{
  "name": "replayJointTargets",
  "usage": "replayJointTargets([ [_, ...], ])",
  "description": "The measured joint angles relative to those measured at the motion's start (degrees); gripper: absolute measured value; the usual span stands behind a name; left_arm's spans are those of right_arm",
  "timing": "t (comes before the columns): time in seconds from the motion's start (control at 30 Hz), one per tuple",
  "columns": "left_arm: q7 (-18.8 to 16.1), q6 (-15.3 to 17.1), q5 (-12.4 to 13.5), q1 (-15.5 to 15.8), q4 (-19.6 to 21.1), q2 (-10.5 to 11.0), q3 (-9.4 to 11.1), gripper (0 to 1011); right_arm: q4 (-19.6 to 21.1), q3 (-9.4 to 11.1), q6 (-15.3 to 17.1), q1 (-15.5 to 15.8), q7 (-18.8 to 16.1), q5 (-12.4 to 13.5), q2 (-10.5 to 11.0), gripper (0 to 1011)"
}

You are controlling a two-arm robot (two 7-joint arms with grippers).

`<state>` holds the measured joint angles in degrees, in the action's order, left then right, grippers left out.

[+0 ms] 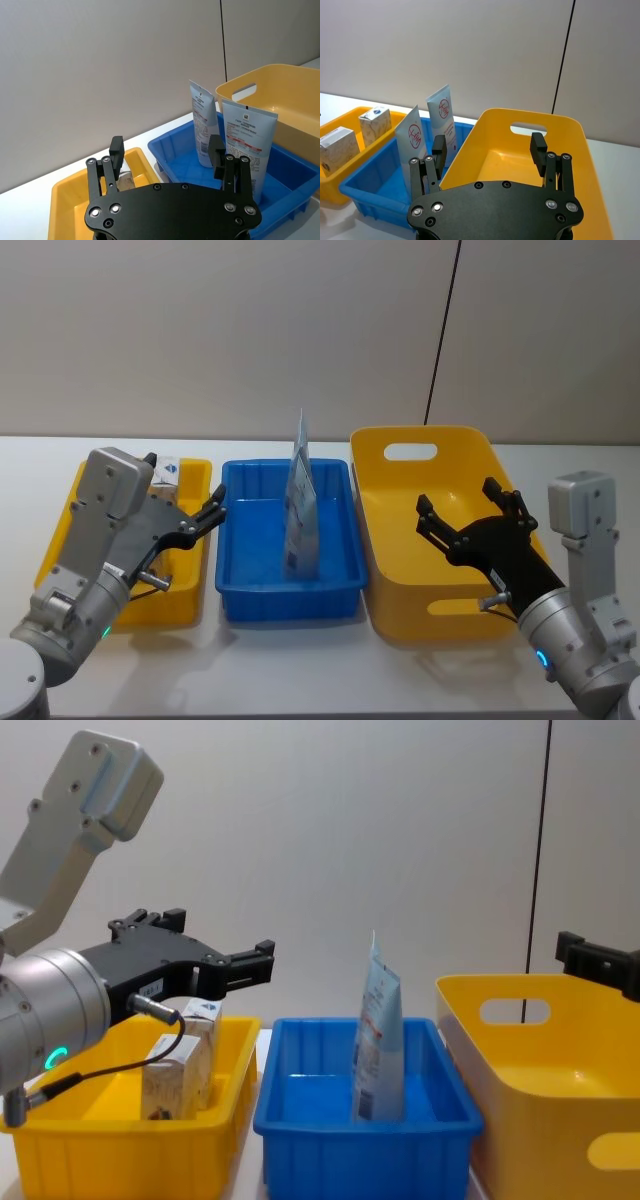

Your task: Bimanual collaborative sorting of washing and personal care products

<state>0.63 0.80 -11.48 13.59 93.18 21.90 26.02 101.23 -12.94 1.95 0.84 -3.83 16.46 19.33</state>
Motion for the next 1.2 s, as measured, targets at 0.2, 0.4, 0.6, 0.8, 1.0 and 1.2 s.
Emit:
replayJointTargets([
  [0.2,0.0,0.0,0.0,0.0,0.0,0.0,0.0,1001,0.0,0.0,0.0,0.0,0.0,0.0,0.0,1002],
  [0.4,0.0,0.0,0.0,0.0,0.0,0.0,0.0,1001,0.0,0.0,0.0,0.0,0.0,0.0,0.0,1002],
  [0.6,0.0,0.0,0.0,0.0,0.0,0.0,0.0,1001,0.0,0.0,0.0,0.0,0.0,0.0,0.0,1002],
  [0.8,0.0,0.0,0.0,0.0,0.0,0.0,0.0,1001,0.0,0.0,0.0,0.0,0.0,0.0,0.0,1002],
  [1.0,0.0,0.0,0.0,0.0,0.0,0.0,0.0,1001,0.0,0.0,0.0,0.0,0.0,0.0,0.0,1002],
  [1.2,0.0,0.0,0.0,0.0,0.0,0.0,0.0,1001,0.0,0.0,0.0,0.0,0.0,0.0,0.0,1002],
])
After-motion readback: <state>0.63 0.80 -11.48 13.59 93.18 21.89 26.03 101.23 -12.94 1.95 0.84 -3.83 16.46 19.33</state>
